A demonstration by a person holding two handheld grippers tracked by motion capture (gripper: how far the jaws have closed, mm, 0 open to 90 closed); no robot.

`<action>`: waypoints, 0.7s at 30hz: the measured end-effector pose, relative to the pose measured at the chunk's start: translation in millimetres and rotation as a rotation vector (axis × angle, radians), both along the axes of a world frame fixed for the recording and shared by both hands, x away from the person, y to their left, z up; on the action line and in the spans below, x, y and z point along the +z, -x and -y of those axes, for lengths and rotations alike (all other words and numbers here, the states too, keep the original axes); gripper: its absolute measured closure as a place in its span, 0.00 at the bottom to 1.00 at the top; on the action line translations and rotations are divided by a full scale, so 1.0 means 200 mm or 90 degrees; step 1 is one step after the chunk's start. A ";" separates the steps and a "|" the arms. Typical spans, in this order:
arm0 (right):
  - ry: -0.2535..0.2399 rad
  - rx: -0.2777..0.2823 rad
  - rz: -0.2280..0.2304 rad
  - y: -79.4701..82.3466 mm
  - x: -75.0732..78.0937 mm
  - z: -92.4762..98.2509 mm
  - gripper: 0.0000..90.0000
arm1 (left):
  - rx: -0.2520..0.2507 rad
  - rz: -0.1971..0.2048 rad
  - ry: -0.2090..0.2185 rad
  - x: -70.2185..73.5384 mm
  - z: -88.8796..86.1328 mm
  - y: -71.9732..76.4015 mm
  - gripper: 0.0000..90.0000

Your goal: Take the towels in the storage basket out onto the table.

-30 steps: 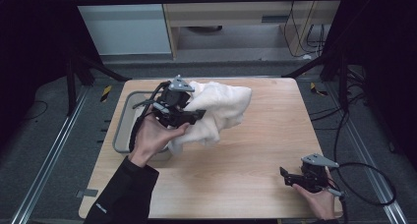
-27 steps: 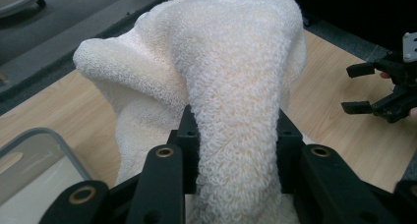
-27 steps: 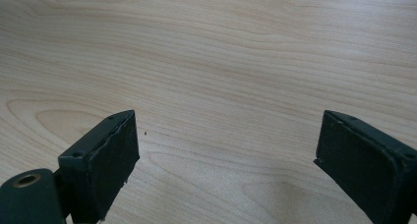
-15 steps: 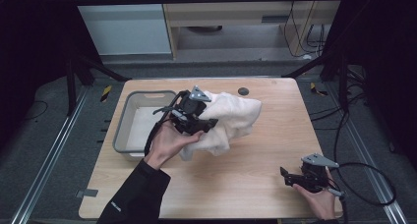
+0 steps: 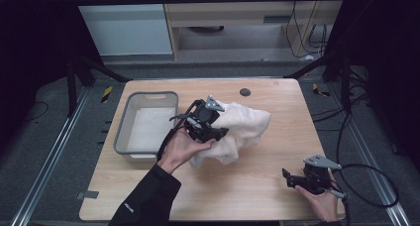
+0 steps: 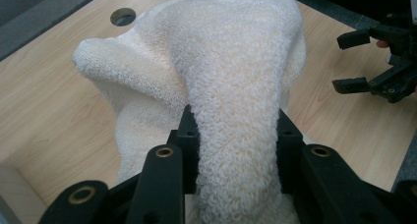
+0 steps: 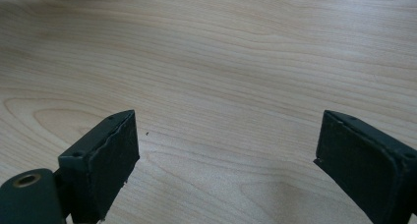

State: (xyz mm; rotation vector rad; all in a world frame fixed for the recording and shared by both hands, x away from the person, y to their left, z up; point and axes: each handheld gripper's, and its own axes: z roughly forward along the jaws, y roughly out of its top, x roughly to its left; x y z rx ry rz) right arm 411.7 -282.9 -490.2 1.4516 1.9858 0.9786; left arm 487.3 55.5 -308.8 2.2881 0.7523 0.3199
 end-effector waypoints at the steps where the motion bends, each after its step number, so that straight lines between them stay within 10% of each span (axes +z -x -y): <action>1: 0.000 0.000 0.000 0.00 0.00 0.00 0.10 | -0.001 -0.001 -0.001 -0.01 0.01 0.00 0.73; 21: 0.001 0.000 -0.005 0.00 0.00 0.00 0.10 | -0.011 -0.037 -0.011 -0.26 0.06 -0.02 0.72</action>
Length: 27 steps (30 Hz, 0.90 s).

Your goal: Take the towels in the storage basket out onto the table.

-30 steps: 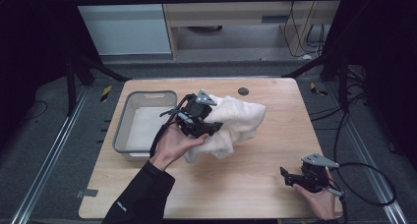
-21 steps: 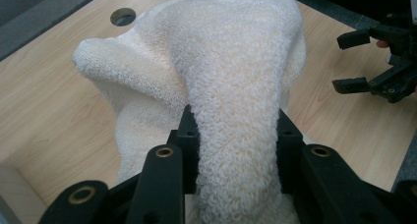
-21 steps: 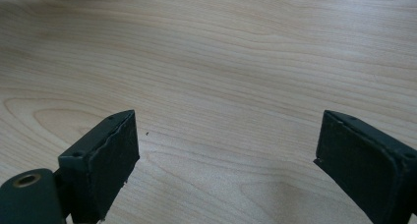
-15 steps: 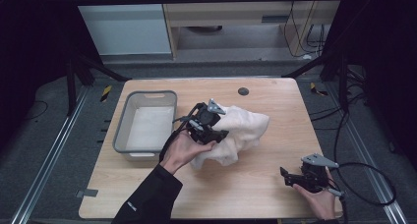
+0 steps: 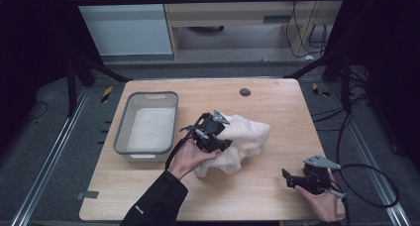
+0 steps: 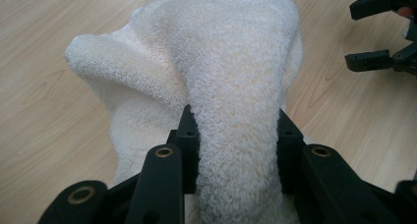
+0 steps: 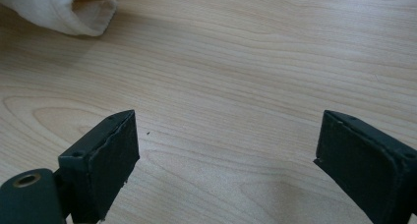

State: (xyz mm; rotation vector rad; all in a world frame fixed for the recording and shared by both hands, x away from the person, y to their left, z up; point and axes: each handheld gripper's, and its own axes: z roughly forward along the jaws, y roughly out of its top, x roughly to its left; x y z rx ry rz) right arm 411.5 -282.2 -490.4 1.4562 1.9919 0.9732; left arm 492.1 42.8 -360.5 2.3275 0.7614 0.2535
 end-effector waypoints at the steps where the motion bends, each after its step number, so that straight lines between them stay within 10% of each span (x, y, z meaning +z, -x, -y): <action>1: 0.000 0.000 0.000 0.00 0.00 0.00 0.10 | -0.002 0.000 -0.001 -0.01 0.00 0.00 0.72; 27: 0.009 0.001 0.001 0.00 -0.01 0.00 0.10 | -0.014 -0.017 -0.009 -0.25 0.03 0.02 0.67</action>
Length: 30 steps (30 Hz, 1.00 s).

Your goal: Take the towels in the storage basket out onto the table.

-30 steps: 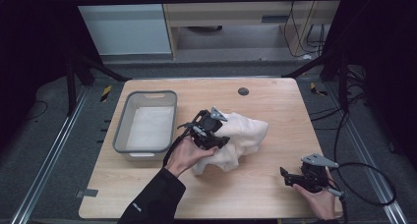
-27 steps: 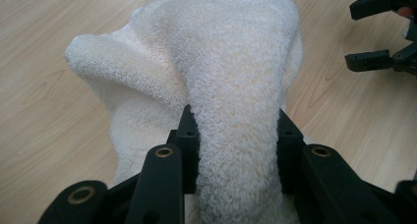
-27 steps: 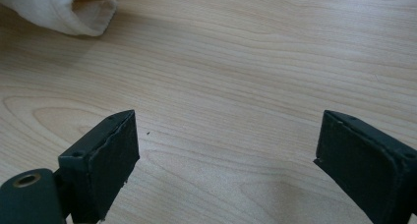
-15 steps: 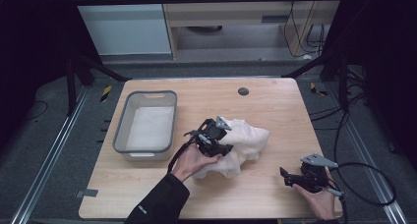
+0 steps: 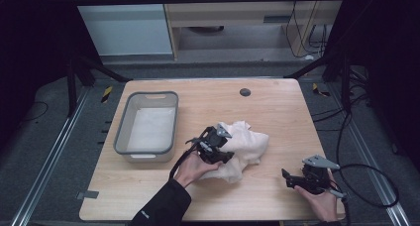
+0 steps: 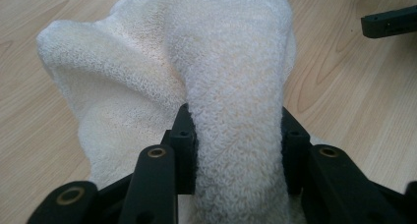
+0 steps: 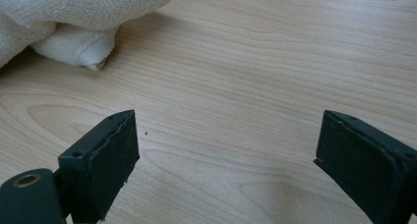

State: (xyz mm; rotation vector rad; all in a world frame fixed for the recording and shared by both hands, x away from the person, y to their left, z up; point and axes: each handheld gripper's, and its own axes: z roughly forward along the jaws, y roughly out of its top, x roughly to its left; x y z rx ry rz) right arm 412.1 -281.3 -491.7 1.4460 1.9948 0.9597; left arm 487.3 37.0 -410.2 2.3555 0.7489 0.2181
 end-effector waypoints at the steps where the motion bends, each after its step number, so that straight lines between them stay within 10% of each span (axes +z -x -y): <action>1: 0.001 0.001 0.000 0.00 0.00 0.00 0.10 | 0.001 0.000 -0.001 -0.02 0.00 0.01 0.66; 30: 0.005 -0.001 -0.001 0.00 0.00 0.00 0.09 | 0.003 0.016 0.026 -0.03 -0.06 0.07 0.34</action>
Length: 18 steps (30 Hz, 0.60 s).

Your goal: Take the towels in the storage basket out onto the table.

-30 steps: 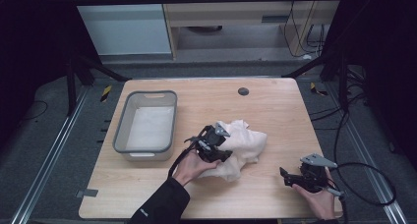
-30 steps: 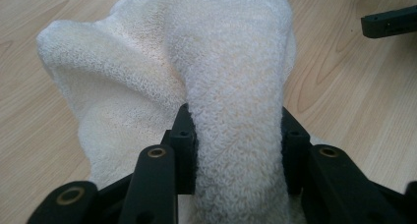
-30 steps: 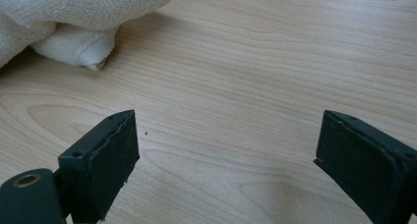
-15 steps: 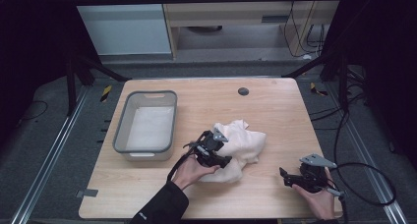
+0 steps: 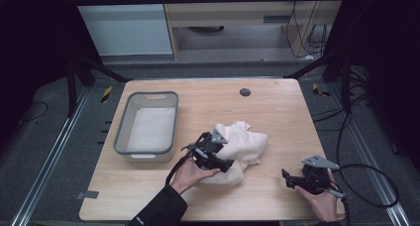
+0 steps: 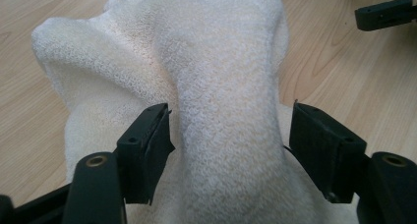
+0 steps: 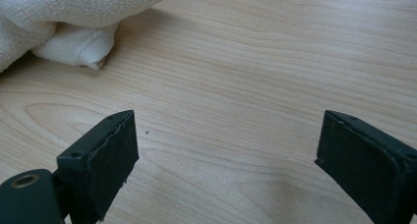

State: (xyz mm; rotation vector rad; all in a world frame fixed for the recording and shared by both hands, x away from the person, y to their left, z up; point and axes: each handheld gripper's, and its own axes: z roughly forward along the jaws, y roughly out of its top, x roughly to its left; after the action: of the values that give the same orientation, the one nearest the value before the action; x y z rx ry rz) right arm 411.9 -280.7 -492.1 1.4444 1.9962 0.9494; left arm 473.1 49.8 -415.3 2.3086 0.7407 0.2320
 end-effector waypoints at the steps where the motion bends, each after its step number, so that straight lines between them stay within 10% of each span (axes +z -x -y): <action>1: 0.000 0.000 0.000 0.00 0.00 0.00 0.09 | 0.000 0.002 0.002 0.01 -0.01 0.01 0.34; 18: 0.005 -0.001 0.001 0.00 0.00 0.00 0.09 | 0.030 0.040 0.049 0.08 -0.20 0.10 0.31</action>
State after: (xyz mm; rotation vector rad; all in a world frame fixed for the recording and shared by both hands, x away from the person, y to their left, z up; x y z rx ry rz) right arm 412.2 -280.9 -492.5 1.4404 1.9962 0.9409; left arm 453.7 89.0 -398.5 2.2022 0.7597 0.2918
